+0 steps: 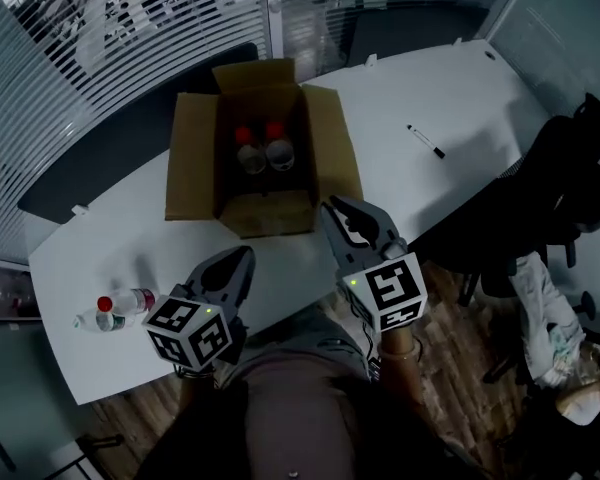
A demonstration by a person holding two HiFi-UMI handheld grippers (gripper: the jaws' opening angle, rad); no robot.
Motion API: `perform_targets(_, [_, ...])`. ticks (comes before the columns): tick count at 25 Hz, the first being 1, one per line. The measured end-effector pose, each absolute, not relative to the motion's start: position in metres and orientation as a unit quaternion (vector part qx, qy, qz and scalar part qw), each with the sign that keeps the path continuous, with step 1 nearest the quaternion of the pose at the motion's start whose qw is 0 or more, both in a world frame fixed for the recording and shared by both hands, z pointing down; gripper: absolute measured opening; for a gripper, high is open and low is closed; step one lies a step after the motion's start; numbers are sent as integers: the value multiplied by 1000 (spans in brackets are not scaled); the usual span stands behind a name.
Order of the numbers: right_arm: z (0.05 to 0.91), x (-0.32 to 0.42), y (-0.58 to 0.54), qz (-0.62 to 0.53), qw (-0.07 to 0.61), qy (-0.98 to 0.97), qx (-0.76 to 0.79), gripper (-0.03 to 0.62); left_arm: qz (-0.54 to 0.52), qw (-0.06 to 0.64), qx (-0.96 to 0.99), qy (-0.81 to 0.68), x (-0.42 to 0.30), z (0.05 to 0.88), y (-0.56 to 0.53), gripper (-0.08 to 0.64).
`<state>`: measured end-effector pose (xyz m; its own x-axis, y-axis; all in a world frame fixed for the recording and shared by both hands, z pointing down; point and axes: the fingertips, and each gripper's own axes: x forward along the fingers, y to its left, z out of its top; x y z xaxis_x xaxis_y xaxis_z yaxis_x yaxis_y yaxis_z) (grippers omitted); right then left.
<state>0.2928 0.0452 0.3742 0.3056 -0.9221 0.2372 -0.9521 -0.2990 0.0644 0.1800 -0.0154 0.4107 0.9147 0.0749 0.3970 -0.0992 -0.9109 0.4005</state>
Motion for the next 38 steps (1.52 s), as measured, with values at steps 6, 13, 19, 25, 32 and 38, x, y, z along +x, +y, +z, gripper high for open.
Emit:
perform_targets(6, [376, 313, 31, 86, 114, -606, 783, 48, 207, 217, 954, -22, 196, 410, -24, 9])
perform_targets(13, [370, 339, 3, 78, 134, -626, 764, 69, 195, 232, 951, -56, 207, 411, -43, 9])
perform_targets(19, [377, 358, -17, 82, 150, -655, 736, 89, 183, 243, 947, -99, 213, 416, -54, 9])
perform_targets(25, [382, 368, -40, 85, 161, -683, 708, 104, 173, 250, 944, -132, 218, 417, -64, 9])
perform_targets(32, [385, 369, -69, 93, 175, -701, 685, 123, 167, 255, 938, -164, 207, 417, -80, 9])
perform_targets(38, [395, 369, -90, 102, 181, -702, 681, 137, 165, 266, 932, -180, 196, 425, -98, 9])
